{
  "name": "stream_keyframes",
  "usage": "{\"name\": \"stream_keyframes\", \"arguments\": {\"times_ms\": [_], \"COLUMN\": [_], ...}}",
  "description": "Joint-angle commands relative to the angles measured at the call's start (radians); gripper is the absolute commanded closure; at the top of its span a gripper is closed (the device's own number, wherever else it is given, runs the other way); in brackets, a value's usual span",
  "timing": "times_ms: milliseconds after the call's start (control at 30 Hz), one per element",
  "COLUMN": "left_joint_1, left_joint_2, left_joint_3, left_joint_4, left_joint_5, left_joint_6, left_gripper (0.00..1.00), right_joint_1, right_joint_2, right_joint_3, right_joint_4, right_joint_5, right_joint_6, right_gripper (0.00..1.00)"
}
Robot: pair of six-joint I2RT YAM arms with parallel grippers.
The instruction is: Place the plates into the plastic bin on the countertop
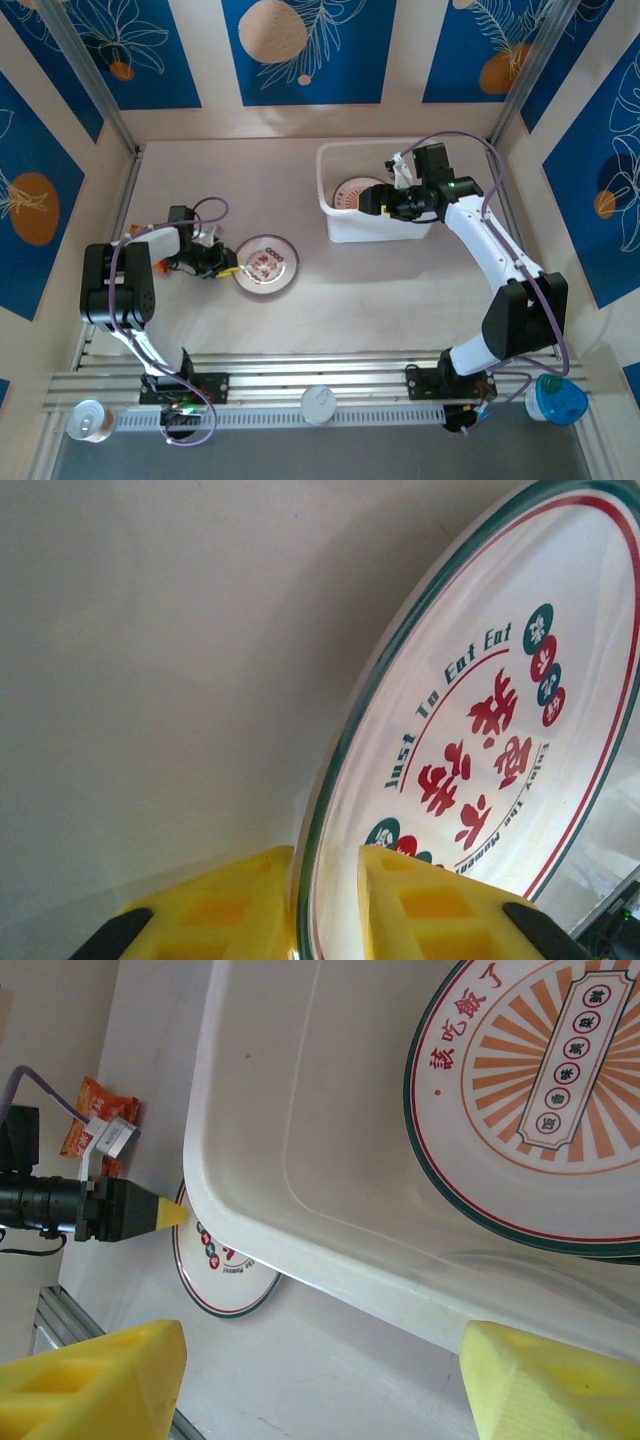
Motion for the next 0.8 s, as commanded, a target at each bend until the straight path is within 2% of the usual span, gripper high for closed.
{"name": "stream_keyframes", "arguments": {"times_ms": [0, 333, 633, 767], "left_joint_1": [-0.006, -0.016, -0.031, -0.045], "left_joint_2": [-0.019, -0.110, -0.183, -0.163], "left_joint_3": [0.002, -0.013, -0.043, -0.059], "left_joint_4": [0.000, 0.000, 0.016, 0.044], "left_joint_5": [0.042, 0.065, 0.073, 0.065], "left_joint_6": [0.005, -0.022, -0.047, -0.060], "left_gripper": [0.84, 0.94, 0.97, 0.97], "right_joint_1": [0.015, 0.038, 0.052, 0.058], "right_joint_2": [0.009, -0.004, -0.042, -0.051], "right_joint_3": [0.016, 0.025, 0.006, -0.008], "right_joint_4": [-0.004, -0.005, -0.004, 0.004], "right_joint_5": [-0.006, 0.003, 0.013, 0.017], "right_joint_6": [0.015, 0.024, 0.035, 0.043], "right_gripper": [0.27, 0.27, 0.27, 0.27]}}
